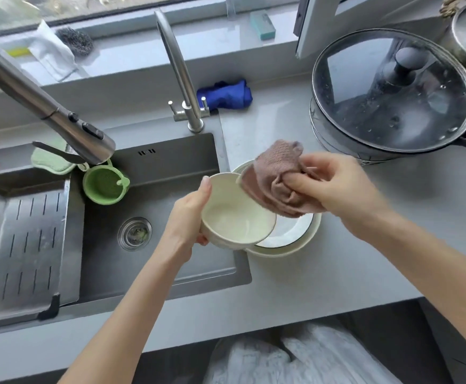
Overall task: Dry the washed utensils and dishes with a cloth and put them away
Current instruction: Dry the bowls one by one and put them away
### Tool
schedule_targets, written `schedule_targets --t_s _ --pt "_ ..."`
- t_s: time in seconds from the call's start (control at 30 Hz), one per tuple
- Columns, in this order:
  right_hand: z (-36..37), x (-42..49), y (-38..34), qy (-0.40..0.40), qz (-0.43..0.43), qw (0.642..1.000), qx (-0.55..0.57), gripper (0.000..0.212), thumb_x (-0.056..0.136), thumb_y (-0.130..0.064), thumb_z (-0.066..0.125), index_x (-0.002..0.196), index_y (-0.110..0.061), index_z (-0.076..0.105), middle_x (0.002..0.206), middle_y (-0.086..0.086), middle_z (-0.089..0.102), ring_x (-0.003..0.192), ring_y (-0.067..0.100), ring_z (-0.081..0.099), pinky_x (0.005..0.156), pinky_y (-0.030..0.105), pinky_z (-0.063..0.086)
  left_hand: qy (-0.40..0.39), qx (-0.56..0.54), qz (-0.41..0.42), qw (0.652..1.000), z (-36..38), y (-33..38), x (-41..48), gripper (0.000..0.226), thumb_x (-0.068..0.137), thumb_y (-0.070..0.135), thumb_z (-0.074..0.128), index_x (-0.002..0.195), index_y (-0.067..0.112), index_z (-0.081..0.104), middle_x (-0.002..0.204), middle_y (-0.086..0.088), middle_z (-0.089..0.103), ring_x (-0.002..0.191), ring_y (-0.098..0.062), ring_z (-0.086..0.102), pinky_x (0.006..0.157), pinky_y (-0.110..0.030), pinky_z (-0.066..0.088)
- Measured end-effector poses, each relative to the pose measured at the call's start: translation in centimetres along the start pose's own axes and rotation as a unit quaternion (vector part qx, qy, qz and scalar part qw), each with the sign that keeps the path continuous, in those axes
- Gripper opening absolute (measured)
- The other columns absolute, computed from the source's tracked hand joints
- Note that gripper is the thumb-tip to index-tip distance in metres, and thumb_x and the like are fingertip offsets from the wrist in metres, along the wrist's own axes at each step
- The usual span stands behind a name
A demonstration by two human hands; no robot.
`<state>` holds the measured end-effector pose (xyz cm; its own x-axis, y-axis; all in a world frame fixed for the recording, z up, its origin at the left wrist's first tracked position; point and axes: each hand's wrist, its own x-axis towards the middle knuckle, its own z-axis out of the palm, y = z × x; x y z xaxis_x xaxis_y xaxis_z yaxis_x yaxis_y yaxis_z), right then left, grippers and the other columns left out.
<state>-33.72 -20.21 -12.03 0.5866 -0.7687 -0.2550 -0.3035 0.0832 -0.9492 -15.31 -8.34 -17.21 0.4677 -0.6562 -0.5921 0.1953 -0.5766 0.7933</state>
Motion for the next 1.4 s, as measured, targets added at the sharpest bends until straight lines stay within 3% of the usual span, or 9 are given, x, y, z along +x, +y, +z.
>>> schedule_targets --t_s 0.17,0.33,0.5,0.6,0.7,0.83,1.03,1.23,1.4 --pt "3.7 0.2 1.3 -0.110 -0.082 0.930 -0.342 0.038 0.075 -0.035 0.073 0.111 -0.026 0.067 0.149 0.006 0.036 0.141 0.020 0.026 0.114 0.045 0.023 -0.031 0.085 0.008 0.996 0.7 0.9 0.0 0.072 0.080 0.072 0.043 0.098 0.006 0.068 0.062 -0.014 0.052 0.047 -0.019 0.039 0.041 -0.019 0.026" --pt "3.5 0.5 1.2 -0.091 -0.300 0.844 -0.435 0.051 0.070 -0.046 0.065 0.112 -0.017 0.066 0.139 0.013 0.050 0.131 0.036 0.043 0.109 0.054 0.032 -0.084 0.095 0.006 0.992 0.4 1.7 -0.7 0.060 0.083 0.068 0.042 0.084 0.017 0.073 0.050 -0.003 0.050 0.044 -0.017 0.037 0.040 -0.020 0.024" --pt "3.4 0.9 2.9 -0.168 -0.336 0.819 -0.434 0.040 0.078 -0.037 0.070 0.105 -0.008 0.066 0.143 0.017 0.045 0.132 0.035 0.042 0.099 0.048 0.045 -0.092 0.086 0.042 0.991 0.3 2.2 -1.6 0.074 0.070 0.076 0.047 0.096 0.011 0.071 0.059 -0.012 0.051 0.046 -0.017 0.039 0.043 -0.019 0.022" --pt "3.3 -0.6 2.2 -0.125 -0.430 0.743 -0.497 0.044 0.096 -0.041 0.045 0.103 -0.006 0.071 0.138 0.018 0.051 0.132 0.032 0.046 0.108 0.047 0.036 -0.081 0.064 0.039 0.994 -0.3 2.5 -1.7 0.072 0.060 0.081 0.047 0.101 0.027 0.072 0.088 -0.023 0.068 0.067 -0.022 0.051 0.049 -0.023 0.026" --pt "3.5 -2.1 1.0 -0.161 -0.402 0.751 -0.498 0.063 0.098 -0.049 0.027 0.129 -0.002 0.056 0.145 0.019 0.042 0.138 0.031 0.036 0.116 0.044 0.022 -0.104 0.073 0.042 0.991 -0.8 3.7 -1.8 0.058 0.072 0.075 0.046 0.104 0.034 0.071 0.103 -0.030 0.065 0.071 -0.025 0.050 0.045 -0.021 0.024" --pt "4.5 -2.1 0.7 -0.308 -0.354 0.729 -0.499 0.064 0.096 -0.046 0.029 0.145 -0.004 0.034 0.155 0.017 0.025 0.146 0.029 0.013 0.119 0.043 0.005 -0.123 0.103 0.030 0.987 -0.6 3.9 -1.9 0.060 0.062 0.077 0.049 0.097 0.035 0.073 0.084 -0.009 0.064 0.075 -0.021 0.049 0.057 -0.028 0.029" --pt "3.9 -0.5 0.4 -0.299 -0.430 0.640 -0.562 0.065 0.090 -0.060 0.035 0.131 -0.014 0.055 0.145 0.011 0.045 0.139 0.031 0.032 0.116 0.045 0.017 -0.104 0.129 0.037 0.986 -1.1 3.8 -2.7 0.051 0.086 0.061 0.047 0.090 0.018 0.074 0.048 0.004 0.056 0.044 -0.014 0.046 0.045 -0.018 0.026" --pt "5.3 -2.6 -0.3 -0.327 -0.206 0.801 -0.458 0.049 0.083 -0.068 0.012 0.084 -0.031 0.045 0.091 -0.005 0.054 0.091 0.020 0.051 0.088 0.037 0.039 -0.065 0.082 -0.021 0.994 -1.0 3.0 -2.6 0.057 0.072 0.071 0.053 0.087 0.021 0.075 0.066 -0.008 0.060 0.061 -0.023 0.051 0.051 -0.026 0.028" --pt "5.8 -3.3 -0.3 -0.283 -0.043 0.944 -0.164 0.036 0.094 -0.053 0.030 0.120 -0.030 0.038 0.096 -0.016 0.058 0.100 0.009 0.057 0.088 0.026 0.041 -0.058 0.064 0.029 0.996 -1.0 2.4 -2.4 0.062 0.067 0.071 0.052 0.087 0.017 0.075 0.062 -0.007 0.054 0.052 -0.019 0.044 0.050 -0.024 0.028"
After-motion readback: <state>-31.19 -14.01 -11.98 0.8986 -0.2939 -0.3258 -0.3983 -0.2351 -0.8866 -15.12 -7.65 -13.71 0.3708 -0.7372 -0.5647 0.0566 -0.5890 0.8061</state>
